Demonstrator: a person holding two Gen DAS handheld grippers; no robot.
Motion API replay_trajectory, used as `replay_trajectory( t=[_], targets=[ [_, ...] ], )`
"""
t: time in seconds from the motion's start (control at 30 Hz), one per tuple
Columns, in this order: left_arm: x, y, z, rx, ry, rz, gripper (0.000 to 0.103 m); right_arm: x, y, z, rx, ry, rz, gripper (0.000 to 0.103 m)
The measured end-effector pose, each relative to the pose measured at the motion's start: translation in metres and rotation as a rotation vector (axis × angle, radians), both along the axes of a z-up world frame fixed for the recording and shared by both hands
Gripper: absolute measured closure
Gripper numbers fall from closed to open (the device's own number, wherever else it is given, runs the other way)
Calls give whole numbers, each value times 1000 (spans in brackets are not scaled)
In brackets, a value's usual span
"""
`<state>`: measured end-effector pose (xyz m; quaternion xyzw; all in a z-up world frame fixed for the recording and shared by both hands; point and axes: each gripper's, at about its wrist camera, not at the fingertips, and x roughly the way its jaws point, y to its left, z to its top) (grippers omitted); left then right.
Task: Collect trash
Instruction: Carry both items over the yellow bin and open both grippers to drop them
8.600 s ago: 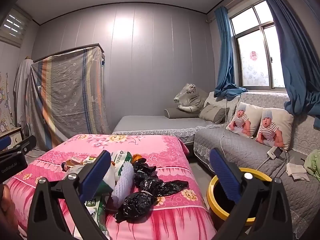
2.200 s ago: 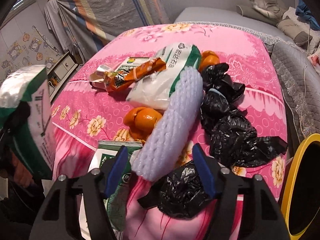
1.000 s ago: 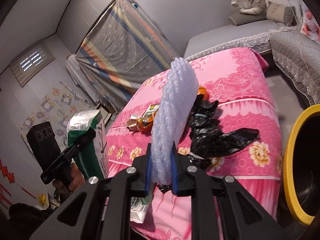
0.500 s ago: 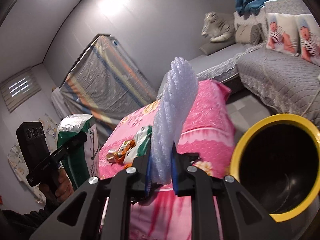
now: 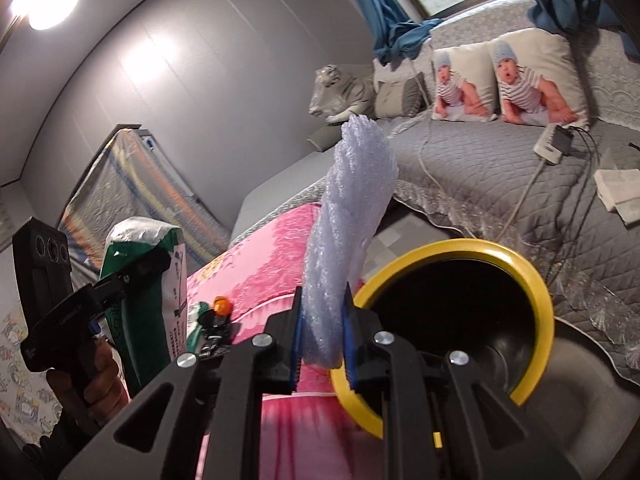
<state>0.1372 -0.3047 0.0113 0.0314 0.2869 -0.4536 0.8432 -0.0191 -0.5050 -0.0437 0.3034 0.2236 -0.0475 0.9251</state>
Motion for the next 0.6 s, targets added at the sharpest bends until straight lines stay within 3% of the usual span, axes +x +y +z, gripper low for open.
replay_trajectory(
  t=[0.33, 0.6],
  targets=[
    [15, -74, -48, 83, 69, -42, 49, 5, -29, -43, 50, 88, -74, 88],
    [27, -105, -82, 125, 137, -53, 49, 12, -42, -69, 76, 151, -106, 88]
  ],
)
